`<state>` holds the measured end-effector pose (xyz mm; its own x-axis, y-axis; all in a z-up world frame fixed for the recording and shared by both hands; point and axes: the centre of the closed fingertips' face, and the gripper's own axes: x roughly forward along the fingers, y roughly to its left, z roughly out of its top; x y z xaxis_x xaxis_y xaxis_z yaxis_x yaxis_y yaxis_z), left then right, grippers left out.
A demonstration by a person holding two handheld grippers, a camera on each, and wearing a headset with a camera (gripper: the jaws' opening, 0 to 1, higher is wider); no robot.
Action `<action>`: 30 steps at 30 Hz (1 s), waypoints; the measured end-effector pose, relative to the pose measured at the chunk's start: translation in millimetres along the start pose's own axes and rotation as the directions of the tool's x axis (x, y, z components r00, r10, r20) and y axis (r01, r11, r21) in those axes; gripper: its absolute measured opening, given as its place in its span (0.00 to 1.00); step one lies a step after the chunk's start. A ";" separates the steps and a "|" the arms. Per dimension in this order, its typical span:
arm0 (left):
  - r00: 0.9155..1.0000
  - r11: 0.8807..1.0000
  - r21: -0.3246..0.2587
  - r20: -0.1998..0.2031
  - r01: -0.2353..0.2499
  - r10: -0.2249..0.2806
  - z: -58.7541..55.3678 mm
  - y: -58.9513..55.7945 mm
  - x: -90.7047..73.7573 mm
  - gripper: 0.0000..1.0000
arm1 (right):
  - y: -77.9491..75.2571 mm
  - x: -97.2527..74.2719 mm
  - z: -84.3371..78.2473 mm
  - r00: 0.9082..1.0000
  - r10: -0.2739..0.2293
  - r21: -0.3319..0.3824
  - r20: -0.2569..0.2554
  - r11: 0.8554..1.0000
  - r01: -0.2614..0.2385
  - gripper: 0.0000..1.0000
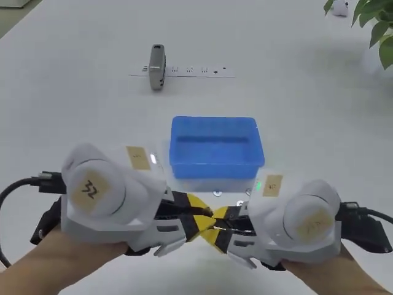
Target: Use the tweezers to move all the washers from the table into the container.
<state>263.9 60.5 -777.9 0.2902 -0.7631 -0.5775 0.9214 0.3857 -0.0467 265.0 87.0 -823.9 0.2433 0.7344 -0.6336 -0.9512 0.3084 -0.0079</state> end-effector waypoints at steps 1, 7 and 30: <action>1.000 1.000 0.003 -0.006 0.001 -0.001 -1.5 -0.8 0.9 0.01 | 0.2 0.3 -0.1 1.000 0.000 -0.001 0.000 1.000 0.000 0.05; 1.000 1.000 0.018 -0.003 0.003 -0.003 -2.0 -1.9 0.0 0.01 | 0.3 1.0 0.5 1.000 -0.004 -0.005 0.001 1.000 0.004 0.05; 0.992 0.993 0.006 0.042 -0.115 0.115 7.6 27.9 -21.8 0.01 | 0.9 -150.8 -45.5 0.898 -0.419 0.170 -0.136 0.883 0.437 0.35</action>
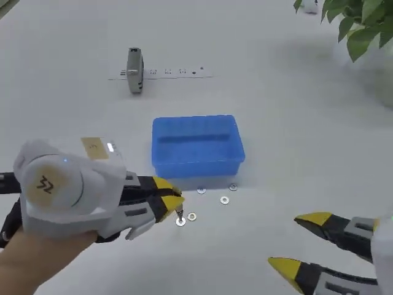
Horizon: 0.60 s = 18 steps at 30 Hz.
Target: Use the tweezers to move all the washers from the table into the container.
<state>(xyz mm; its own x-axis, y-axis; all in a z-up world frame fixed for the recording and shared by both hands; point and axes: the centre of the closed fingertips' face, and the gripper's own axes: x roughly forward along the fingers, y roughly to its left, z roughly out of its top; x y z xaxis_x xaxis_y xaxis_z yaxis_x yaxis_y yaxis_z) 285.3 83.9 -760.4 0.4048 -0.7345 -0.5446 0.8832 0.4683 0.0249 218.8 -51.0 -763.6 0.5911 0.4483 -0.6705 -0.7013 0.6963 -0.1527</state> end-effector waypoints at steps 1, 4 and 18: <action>1.000 1.000 -0.013 0.005 -0.002 0.002 -0.2 2.2 0.2 0.01 | -2.2 -2.6 -2.0 1.000 -0.017 -0.002 -0.006 1.000 0.017 0.34; 1.000 1.000 -0.019 0.008 -0.011 0.012 -0.9 6.2 1.8 0.01 | -5.9 -4.4 -5.9 0.999 -0.051 0.042 0.005 0.998 0.051 0.35; 1.000 1.000 -0.025 0.003 -0.017 0.017 -11.8 8.9 9.7 0.01 | -10.0 2.6 -12.8 0.995 -0.099 0.083 0.005 0.992 0.099 0.34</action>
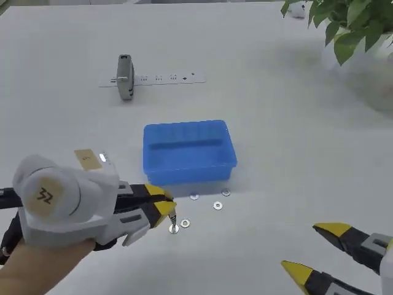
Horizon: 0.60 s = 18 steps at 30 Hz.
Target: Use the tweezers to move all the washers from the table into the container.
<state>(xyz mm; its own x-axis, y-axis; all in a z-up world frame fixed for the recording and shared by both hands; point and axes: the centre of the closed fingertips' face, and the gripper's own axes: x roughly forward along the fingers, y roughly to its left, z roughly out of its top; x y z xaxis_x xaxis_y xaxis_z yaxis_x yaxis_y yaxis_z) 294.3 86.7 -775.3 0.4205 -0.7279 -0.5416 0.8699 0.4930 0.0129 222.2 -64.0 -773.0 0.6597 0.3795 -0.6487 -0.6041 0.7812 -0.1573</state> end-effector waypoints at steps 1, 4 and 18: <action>1.000 1.000 -0.002 0.004 0.000 0.000 0.1 0.0 -0.3 0.01 | -0.5 0.1 0.0 1.000 0.000 0.003 0.000 1.000 0.000 0.34; 1.000 1.000 -0.012 0.008 0.000 0.000 -1.8 0.6 0.3 0.01 | -1.6 0.2 0.5 1.000 0.000 0.016 0.002 1.000 0.000 0.33; 1.000 1.000 0.015 0.016 -0.017 0.017 -2.8 -2.5 -1.6 0.01 | -4.5 -0.7 0.2 1.000 -0.009 0.029 0.008 1.000 0.009 0.32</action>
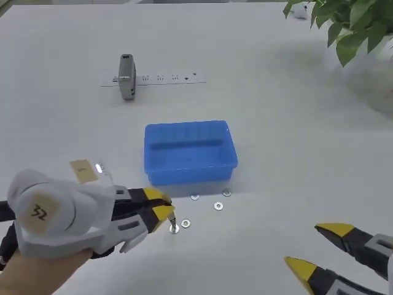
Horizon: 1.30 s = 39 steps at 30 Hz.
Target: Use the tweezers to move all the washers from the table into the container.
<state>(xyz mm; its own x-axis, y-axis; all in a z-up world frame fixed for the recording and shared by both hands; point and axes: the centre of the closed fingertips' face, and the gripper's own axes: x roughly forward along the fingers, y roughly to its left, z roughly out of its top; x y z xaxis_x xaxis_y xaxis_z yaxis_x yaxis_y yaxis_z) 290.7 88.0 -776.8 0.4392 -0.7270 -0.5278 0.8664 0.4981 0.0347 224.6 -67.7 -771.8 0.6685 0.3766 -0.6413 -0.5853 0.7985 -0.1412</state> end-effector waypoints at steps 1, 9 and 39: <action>1.000 1.000 -0.001 0.000 -0.003 0.003 0.2 0.1 -0.3 0.01 | -0.3 0.0 0.0 1.000 -0.001 -0.001 0.000 1.000 0.001 0.32; 1.000 1.000 -0.006 0.000 -0.007 0.007 1.3 -2.3 -0.6 0.01 | -0.3 0.4 -0.5 1.000 -0.003 -0.004 -0.002 1.000 0.003 0.31; 0.999 0.999 0.003 0.023 -0.032 0.032 9.9 1.8 -5.6 0.00 | -0.4 0.2 -1.7 1.000 -0.001 -0.009 -0.008 1.000 0.001 0.28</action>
<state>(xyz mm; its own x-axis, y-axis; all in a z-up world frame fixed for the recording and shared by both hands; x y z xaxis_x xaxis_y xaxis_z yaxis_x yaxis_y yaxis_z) 292.1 88.2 -765.4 0.4718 -0.7218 -0.5064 0.8527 0.5196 0.0537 224.2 -68.7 -773.1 0.6656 0.3720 -0.6469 -0.5886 0.7947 -0.1486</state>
